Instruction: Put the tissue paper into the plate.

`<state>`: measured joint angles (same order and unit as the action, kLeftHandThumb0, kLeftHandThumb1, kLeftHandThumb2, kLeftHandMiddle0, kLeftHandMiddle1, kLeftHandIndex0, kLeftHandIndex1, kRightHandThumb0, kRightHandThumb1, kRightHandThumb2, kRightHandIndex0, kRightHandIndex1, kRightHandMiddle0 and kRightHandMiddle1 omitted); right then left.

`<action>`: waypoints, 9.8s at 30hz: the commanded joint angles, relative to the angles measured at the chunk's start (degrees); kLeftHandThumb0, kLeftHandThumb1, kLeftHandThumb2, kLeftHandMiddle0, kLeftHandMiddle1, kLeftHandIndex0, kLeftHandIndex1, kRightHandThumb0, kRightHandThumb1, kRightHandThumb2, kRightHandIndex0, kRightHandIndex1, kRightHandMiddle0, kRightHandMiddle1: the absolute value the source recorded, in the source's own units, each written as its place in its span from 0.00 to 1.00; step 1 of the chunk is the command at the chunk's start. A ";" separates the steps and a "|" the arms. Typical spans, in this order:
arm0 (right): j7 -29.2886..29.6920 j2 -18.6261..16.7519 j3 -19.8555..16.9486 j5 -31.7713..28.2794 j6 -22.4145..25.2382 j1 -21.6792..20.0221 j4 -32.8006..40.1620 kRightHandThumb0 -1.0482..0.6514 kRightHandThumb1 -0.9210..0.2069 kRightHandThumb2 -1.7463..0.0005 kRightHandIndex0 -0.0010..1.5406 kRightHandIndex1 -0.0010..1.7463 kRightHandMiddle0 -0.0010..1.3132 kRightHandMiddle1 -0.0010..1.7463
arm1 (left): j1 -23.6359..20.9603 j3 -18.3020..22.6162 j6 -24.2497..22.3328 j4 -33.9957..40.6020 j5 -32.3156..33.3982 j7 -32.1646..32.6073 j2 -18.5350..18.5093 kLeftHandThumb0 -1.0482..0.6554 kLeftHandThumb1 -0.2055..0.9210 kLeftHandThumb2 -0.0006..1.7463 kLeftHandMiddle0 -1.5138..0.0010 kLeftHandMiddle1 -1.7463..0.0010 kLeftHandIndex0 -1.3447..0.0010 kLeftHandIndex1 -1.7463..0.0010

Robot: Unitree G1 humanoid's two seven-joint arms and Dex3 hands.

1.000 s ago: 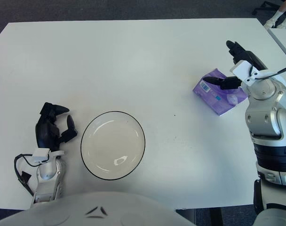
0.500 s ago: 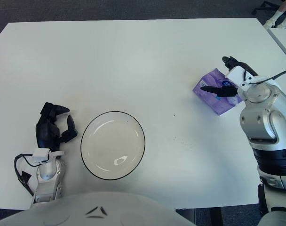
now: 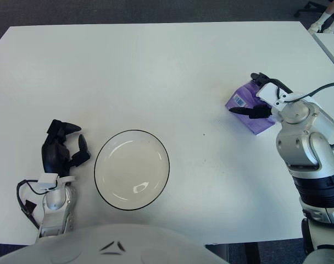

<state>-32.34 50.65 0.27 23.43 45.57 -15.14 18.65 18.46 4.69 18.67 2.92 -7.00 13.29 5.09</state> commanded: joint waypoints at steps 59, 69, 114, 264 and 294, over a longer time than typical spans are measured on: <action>12.78 -18.47 0.59 -5.63 -14.24 -0.16 -40.24 0.25 0.42 0.47 0.05 0.61 0.00 0.20 | 4.06 0.91 -3.58 -1.03 -0.96 1.32 0.40 0.35 0.52 0.71 0.26 0.00 0.59 0.00; 15.41 -20.51 0.25 -4.70 -18.34 -1.52 -46.47 0.64 0.46 0.33 0.31 0.99 0.25 0.91 | 4.19 1.03 -3.49 -0.86 -0.84 1.20 0.43 0.35 0.52 0.71 0.27 0.00 0.59 0.00; 26.37 -21.34 -2.43 -6.49 -39.21 4.70 -36.49 0.62 0.83 0.04 0.59 0.94 0.48 1.00 | 4.36 0.63 -3.20 -0.25 -1.36 1.36 0.60 0.34 0.50 0.74 0.27 0.00 0.57 0.00; -9.14 -24.86 18.69 -31.20 -62.87 1.17 2.75 0.00 0.00 0.41 0.00 0.00 0.00 0.00 | 0.80 -1.12 -5.76 -1.62 -3.76 5.63 2.54 0.32 0.41 0.80 0.19 0.00 0.51 0.00; -10.91 -27.06 12.25 -35.98 -63.15 -1.30 -3.55 0.02 0.00 0.36 0.00 0.00 0.00 0.00 | 0.46 -1.44 -9.81 -0.10 -1.99 4.81 2.42 0.33 0.45 0.77 0.21 0.00 0.53 0.00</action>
<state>-43.01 24.62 13.82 -12.46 -15.19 -14.92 19.48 17.21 3.30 10.70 5.53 -10.05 18.84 6.76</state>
